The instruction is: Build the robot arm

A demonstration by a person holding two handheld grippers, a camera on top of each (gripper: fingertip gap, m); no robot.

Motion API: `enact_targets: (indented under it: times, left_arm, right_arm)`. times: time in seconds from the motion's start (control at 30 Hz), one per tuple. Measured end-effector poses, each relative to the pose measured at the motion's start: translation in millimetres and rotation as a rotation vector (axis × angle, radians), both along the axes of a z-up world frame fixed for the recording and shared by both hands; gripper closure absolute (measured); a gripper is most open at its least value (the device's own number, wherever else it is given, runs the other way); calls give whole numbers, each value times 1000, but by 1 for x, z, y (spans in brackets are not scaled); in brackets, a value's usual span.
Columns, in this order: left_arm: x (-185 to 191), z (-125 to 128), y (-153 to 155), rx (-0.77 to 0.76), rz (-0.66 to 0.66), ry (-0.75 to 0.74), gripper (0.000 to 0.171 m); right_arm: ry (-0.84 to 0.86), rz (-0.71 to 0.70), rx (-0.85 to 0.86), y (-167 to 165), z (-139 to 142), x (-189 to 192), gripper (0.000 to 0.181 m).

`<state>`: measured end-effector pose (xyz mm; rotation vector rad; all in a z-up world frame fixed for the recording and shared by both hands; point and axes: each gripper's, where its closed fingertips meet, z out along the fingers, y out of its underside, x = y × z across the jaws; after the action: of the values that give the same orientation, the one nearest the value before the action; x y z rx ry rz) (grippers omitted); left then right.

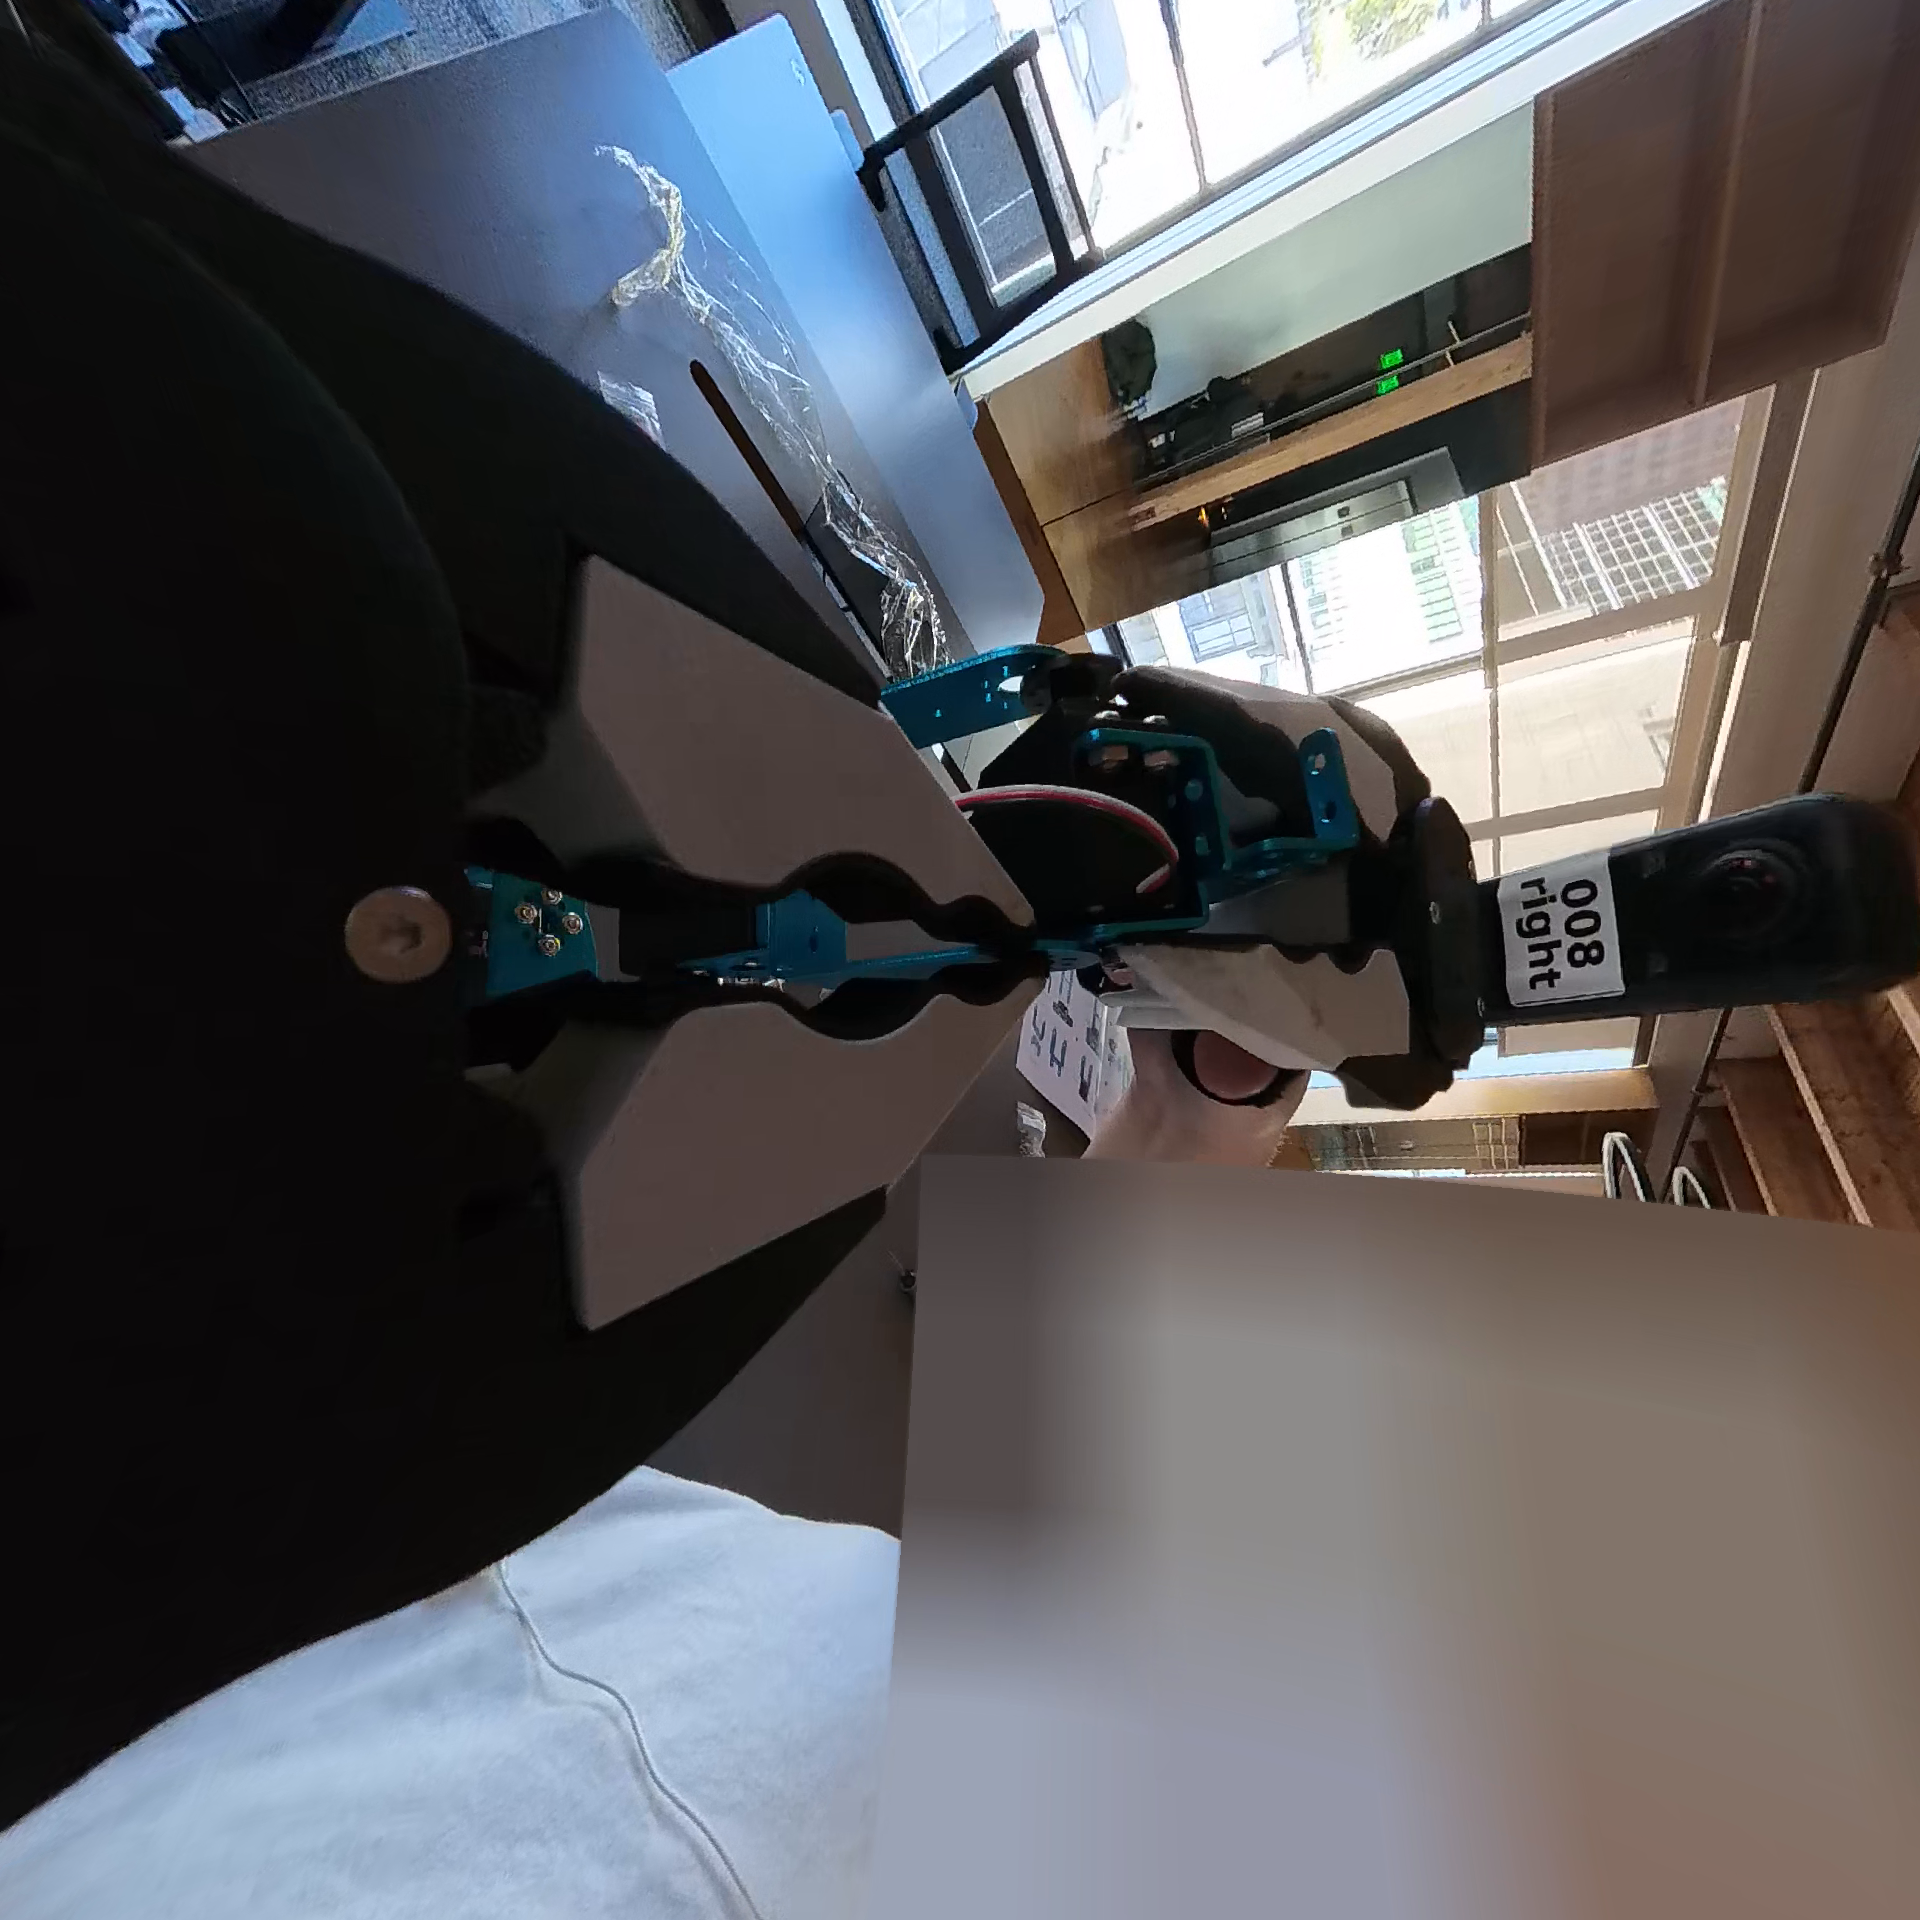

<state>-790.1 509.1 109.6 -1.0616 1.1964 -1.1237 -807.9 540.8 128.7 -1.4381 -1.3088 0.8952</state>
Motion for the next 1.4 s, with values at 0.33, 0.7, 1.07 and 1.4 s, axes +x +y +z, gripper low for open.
enact_targets:
  times: [0.33, 0.7, 1.07, 1.4]
  left_arm:
    - [-1, -5, -1, -28, -8, 20, 167]
    - [2, -11, -1, -36, -44, -22, 169]
    - [11, -12, -4, 17, -78, -103, 171]
    - [9, -13, -8, 125, -57, -103, 170]
  right_arm:
    - [-17, -13, 43, -1, 2, -1, 138]
    - [-25, -12, 7, -1, 1, -3, 137]
    - [-54, -17, 38, -2, 0, -2, 137]
    - [-76, 28, 65, -5, -2, -6, 136]
